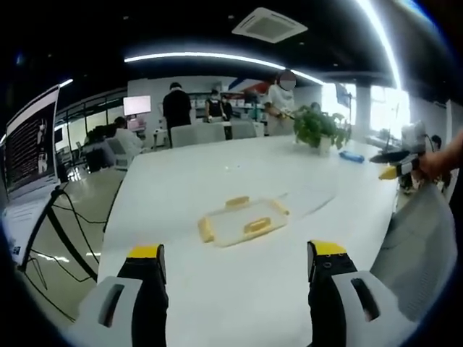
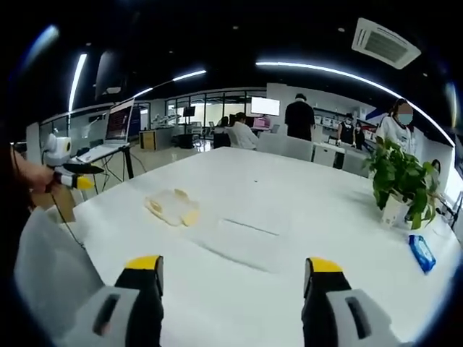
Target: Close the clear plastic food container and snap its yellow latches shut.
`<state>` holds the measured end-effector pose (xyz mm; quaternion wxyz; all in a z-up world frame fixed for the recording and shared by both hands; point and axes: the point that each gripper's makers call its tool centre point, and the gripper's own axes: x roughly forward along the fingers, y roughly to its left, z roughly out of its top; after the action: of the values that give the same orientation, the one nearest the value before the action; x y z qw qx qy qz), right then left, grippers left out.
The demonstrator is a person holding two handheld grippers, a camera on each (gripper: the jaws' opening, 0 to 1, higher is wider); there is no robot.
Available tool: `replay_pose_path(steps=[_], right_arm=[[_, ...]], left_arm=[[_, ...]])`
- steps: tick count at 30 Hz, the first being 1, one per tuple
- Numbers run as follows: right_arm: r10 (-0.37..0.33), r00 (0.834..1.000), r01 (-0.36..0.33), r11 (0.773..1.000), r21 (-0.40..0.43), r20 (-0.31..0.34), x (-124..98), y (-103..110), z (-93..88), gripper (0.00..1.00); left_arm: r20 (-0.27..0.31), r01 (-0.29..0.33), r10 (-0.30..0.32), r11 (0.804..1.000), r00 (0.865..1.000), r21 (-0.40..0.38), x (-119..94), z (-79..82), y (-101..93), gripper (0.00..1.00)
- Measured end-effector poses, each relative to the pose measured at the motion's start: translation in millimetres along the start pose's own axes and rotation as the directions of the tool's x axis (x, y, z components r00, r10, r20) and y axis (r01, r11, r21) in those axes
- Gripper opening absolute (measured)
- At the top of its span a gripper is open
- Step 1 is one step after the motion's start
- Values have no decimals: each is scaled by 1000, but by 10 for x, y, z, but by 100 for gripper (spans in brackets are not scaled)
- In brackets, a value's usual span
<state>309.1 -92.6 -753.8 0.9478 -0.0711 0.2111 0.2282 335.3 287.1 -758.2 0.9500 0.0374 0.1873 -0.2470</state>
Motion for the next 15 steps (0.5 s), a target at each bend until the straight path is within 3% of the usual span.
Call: replay_pose_path(steps=[15], right_arm=[[62, 998, -62, 998, 11, 11, 194, 73, 121, 82]], left_arm=[[-3, 36, -36, 999, 999, 7, 113, -48, 88, 82]])
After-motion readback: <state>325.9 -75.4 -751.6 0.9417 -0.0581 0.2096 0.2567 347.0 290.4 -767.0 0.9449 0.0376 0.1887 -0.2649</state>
